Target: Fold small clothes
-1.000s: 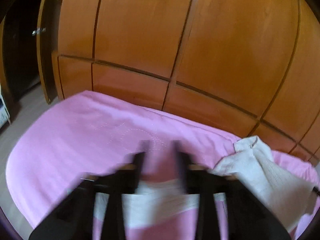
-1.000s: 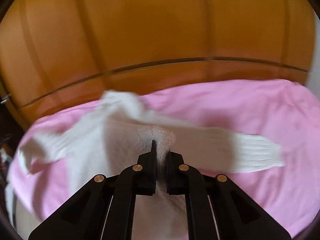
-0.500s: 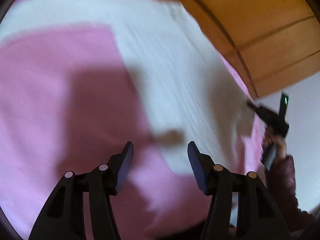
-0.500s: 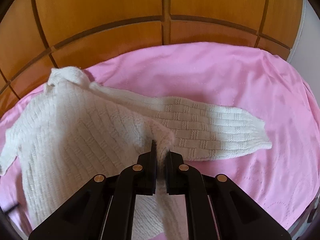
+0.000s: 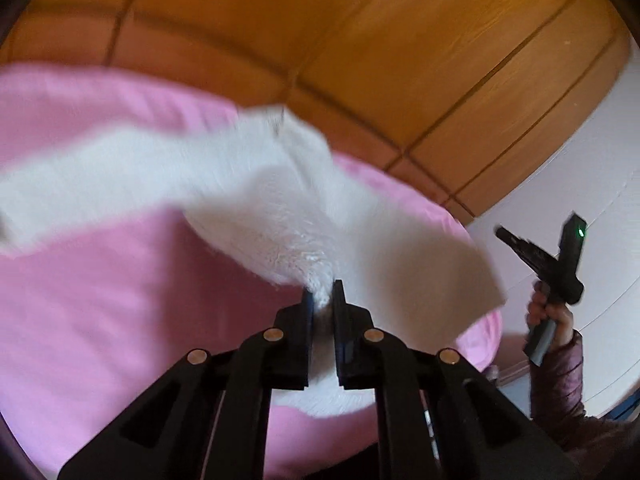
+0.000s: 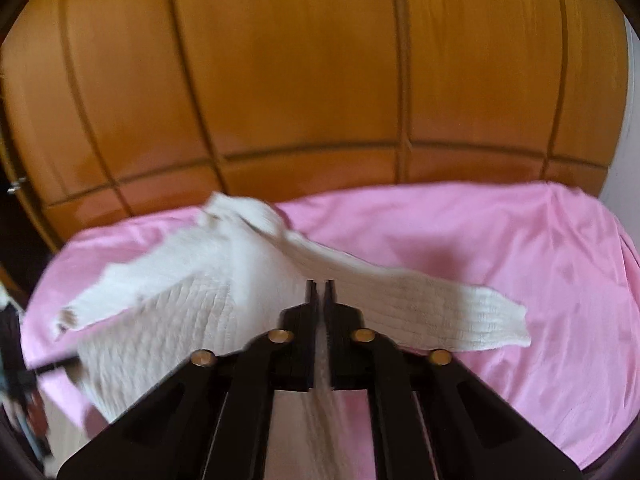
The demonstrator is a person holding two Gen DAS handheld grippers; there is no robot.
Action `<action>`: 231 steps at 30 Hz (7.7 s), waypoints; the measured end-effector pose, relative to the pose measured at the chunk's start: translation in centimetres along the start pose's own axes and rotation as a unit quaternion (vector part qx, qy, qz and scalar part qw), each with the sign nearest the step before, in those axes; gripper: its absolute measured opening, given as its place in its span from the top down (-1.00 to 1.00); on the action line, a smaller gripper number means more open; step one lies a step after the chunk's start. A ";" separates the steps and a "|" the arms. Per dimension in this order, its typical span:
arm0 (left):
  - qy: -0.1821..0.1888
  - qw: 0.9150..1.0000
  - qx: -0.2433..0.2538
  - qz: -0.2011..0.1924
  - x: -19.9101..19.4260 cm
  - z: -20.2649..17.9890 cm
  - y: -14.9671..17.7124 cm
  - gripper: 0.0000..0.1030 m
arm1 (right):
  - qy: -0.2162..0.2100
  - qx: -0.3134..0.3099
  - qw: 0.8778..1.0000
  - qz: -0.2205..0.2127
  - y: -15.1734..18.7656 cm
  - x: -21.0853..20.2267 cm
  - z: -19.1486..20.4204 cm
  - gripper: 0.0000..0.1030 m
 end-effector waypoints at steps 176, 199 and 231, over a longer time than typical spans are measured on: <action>-0.192 0.978 -0.077 0.018 3.8 15.0 3.4 -0.18 | -0.015 0.035 0.994 0.099 13.1 11.3 10.1 -0.64; -0.217 0.971 -0.040 0.096 2.0 10.0 14.7 0.77 | -0.067 0.046 0.982 0.168 19.5 7.5 7.3 0.91; -0.213 0.977 -0.011 0.026 6.0 3.3 8.6 -0.96 | 0.108 0.453 0.885 0.017 6.2 16.3 -28.9 0.86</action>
Point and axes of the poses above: each gripper's, at about its wrist camera, not at the fingertips, and x roughly the way its jaws point, z to its left, y to its underside, the point moved 6 cm from there along x, roughly the way its jaws point, and after that the axes turned 4 degrees about z, right-handed, at the moved point
